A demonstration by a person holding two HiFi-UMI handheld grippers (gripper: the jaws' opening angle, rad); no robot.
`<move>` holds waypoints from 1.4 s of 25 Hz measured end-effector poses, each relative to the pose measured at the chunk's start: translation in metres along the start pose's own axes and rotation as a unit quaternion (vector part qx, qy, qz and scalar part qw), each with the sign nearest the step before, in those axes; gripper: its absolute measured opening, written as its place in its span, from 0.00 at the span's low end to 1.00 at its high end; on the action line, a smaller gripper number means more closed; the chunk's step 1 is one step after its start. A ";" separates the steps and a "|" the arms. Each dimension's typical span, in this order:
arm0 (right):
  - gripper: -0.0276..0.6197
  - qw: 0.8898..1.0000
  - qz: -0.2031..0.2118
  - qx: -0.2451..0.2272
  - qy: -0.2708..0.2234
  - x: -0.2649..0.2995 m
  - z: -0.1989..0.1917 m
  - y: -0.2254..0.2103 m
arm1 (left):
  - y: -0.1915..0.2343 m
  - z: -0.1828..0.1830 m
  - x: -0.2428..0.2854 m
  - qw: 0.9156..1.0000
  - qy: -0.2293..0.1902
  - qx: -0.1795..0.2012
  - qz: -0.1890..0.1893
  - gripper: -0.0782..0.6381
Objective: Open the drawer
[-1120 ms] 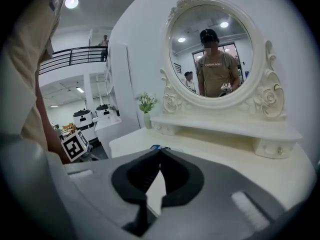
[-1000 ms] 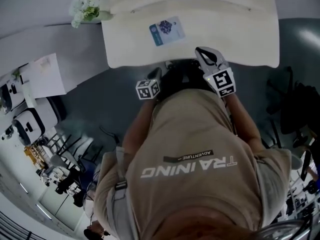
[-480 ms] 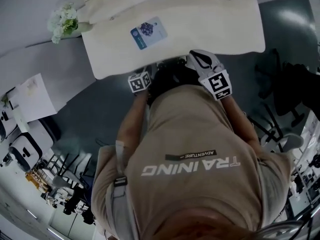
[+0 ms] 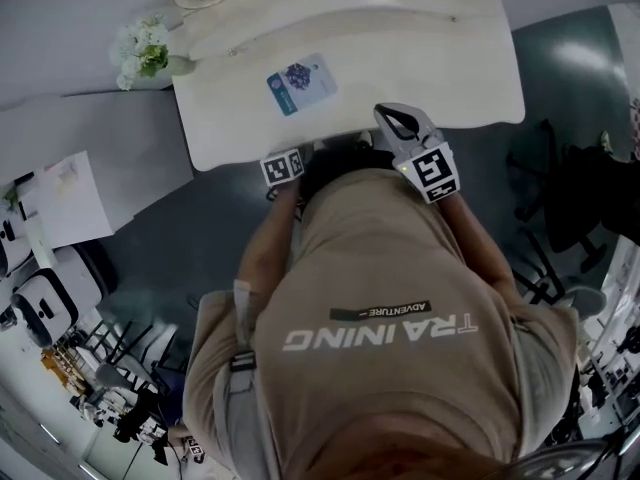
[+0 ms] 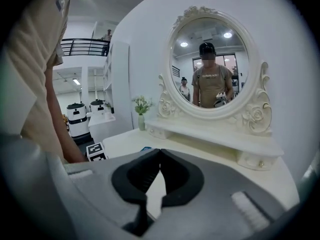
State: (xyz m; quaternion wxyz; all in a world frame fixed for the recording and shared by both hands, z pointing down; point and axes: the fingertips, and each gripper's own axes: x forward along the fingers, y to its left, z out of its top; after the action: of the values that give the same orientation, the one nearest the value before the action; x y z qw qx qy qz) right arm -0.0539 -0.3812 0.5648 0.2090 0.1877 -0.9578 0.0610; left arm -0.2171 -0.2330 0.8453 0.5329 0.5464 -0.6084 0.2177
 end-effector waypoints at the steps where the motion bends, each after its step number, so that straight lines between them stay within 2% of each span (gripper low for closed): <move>1: 0.05 1.000 0.005 -0.002 -0.002 0.003 0.001 0.000 | 0.000 0.000 0.000 1.000 0.002 0.000 0.001 0.30; 6: 0.05 1.000 0.029 -0.006 -0.008 0.015 -0.004 0.003 | 0.001 0.002 0.004 1.000 -0.001 0.006 0.005 0.30; 11: 0.05 0.999 0.050 0.006 0.000 0.013 -0.021 0.011 | -0.002 -0.016 -0.001 1.000 0.012 -0.004 0.013 0.30; 22: 0.05 0.999 0.044 0.031 -0.002 -0.002 -0.035 0.018 | -0.012 -0.063 -0.014 0.999 0.033 -0.027 0.013 0.30; 28: 0.05 0.999 0.042 0.014 0.009 -0.012 -0.027 0.050 | -0.012 -0.079 -0.026 1.000 0.020 -0.018 -0.003 0.30; 35: 0.05 0.999 0.025 0.010 0.029 -0.028 -0.014 0.113 | 0.008 -0.109 -0.048 0.999 0.030 -0.018 -0.023 0.30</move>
State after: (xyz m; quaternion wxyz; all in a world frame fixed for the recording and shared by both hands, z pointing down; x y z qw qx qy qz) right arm -0.0684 -0.2654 0.5609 0.2328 0.1639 -0.9552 0.0808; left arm -0.1870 -0.1171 0.8419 0.5652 0.5440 -0.5833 0.2106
